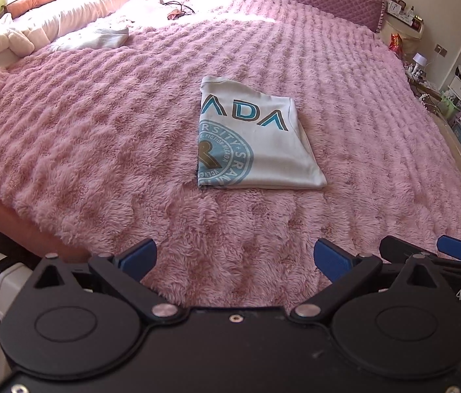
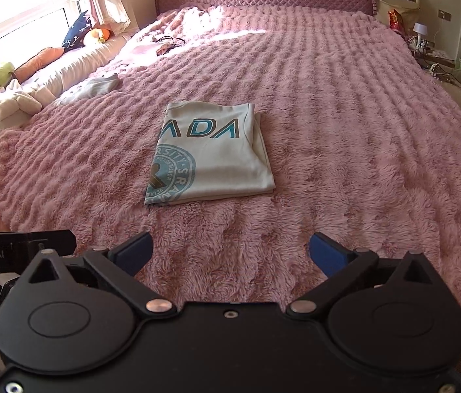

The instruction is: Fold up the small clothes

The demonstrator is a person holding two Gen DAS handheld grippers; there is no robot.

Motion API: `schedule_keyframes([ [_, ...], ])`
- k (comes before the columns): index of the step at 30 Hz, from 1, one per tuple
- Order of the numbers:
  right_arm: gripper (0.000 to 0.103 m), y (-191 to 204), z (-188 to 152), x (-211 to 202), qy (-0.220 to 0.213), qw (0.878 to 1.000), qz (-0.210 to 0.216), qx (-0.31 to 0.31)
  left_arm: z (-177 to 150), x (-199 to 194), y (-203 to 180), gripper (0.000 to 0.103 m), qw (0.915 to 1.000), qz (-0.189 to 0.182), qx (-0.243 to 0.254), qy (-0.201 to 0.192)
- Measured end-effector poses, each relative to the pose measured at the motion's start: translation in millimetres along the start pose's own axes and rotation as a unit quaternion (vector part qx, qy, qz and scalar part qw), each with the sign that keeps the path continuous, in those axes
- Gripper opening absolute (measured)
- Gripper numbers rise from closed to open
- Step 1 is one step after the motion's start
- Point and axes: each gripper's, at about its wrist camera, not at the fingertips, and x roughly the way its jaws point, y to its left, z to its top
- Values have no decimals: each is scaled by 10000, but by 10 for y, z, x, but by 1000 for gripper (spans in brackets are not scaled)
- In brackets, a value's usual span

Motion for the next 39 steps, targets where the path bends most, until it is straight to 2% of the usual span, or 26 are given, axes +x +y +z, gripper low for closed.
schedule_keyframes([
  [10,103,12,-12,115,163,9998,-79,41,-13,178,68,103,9993,56,-80,354],
  [39,103,35,27,288,334,9993,-165,12,86,343,114,103,9984,188,-70,522],
])
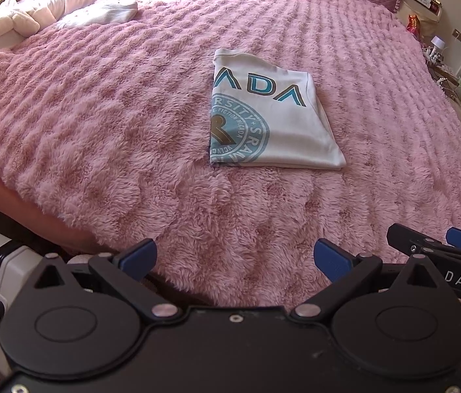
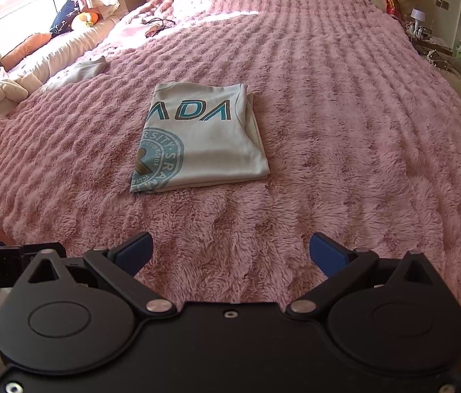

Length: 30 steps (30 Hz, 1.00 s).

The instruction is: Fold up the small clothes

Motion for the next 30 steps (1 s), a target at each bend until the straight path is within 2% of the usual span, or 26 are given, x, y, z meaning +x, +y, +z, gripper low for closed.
schedule_keyframes([
  [30,103,1,52,-77,-95,9999,-62,-64,-52,-47,14,103,9998,142,-120,1],
])
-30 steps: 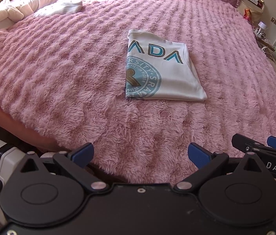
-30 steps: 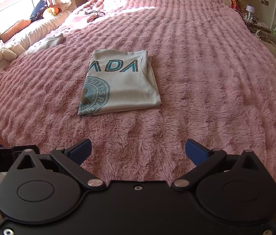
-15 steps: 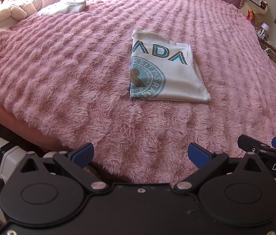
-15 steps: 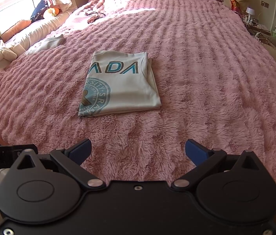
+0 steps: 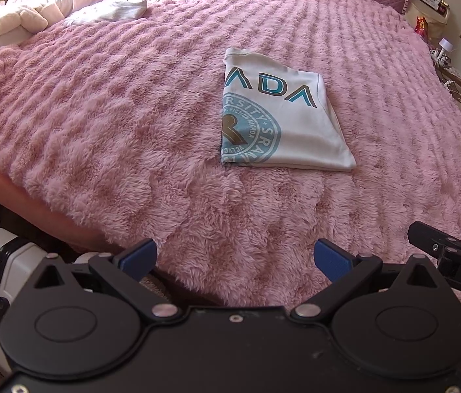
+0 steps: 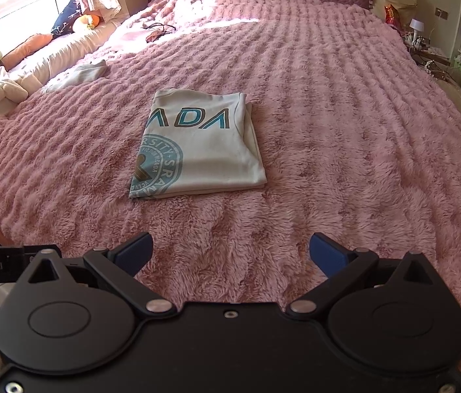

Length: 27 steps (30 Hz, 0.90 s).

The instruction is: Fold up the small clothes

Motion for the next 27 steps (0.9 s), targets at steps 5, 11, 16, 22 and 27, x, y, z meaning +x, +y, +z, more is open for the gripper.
schedule_keyframes([
  [5,103,3,7,-4,10,10000,-6,-12,-17,-24,-20,103,10000,5,38,-26],
  [11,103,0,1,-2,19,10000,-13,-17,-18,-20,-15,103,10000,34,-15,4],
  [16,103,-1,-11,3,22,10000,2,-18,-25,-33,-30,103,10000,38,-15,6],
  [22,103,7,-8,0,23,10000,-10,-14,-33,-34,-39,103,10000,40,-18,21],
  [27,103,13,-23,9,22,10000,-11,-19,-35,-25,-28,103,10000,14,-45,60],
])
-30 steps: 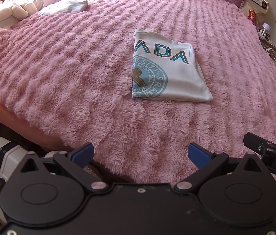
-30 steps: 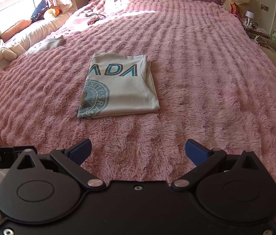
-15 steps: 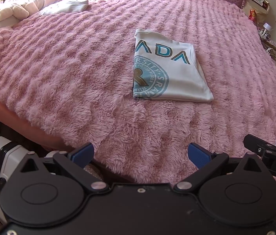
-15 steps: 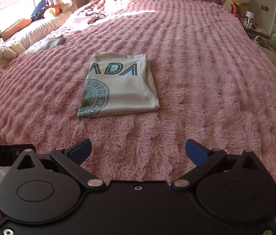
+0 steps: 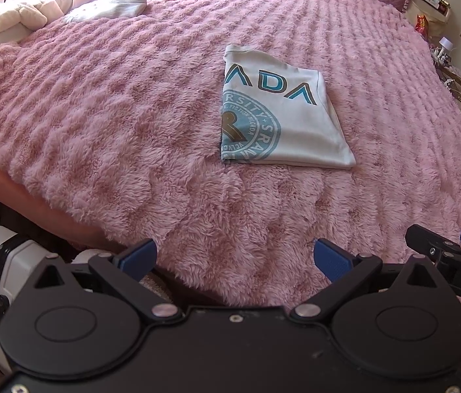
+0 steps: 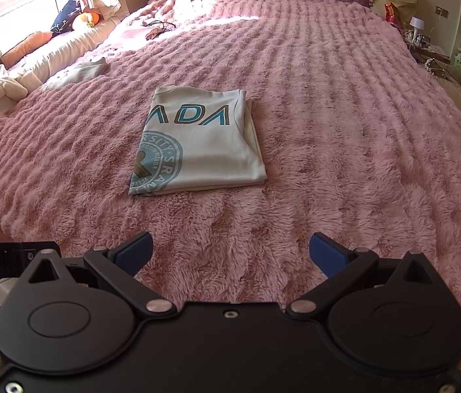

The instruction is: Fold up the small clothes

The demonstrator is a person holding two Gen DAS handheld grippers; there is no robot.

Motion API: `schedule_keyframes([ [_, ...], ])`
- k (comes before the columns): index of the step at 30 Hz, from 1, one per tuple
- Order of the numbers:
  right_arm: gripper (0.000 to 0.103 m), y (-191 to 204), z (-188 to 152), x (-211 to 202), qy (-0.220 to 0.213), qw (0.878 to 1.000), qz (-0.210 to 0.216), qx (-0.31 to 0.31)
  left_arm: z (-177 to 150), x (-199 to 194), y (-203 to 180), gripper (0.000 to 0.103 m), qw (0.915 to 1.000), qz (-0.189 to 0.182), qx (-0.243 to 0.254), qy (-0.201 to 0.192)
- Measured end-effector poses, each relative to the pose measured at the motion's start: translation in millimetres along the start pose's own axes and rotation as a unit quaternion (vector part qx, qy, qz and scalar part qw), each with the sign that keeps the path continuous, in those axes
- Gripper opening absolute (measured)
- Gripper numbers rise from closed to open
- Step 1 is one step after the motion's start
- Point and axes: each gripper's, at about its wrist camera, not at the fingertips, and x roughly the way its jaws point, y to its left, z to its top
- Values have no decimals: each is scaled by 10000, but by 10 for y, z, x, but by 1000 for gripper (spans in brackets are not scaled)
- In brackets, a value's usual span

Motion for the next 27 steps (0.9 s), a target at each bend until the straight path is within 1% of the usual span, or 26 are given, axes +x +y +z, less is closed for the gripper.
schedule_keyframes([
  [14,103,7,-20,11,10,10000,5,-12,-8,12,-12,103,10000,-4,47,34],
  [21,103,11,-21,11,15,10000,9,-5,-4,18,0,103,10000,87,7,10],
  [27,103,10,-20,11,7,10000,8,-9,-2,27,4,103,10000,75,14,12],
])
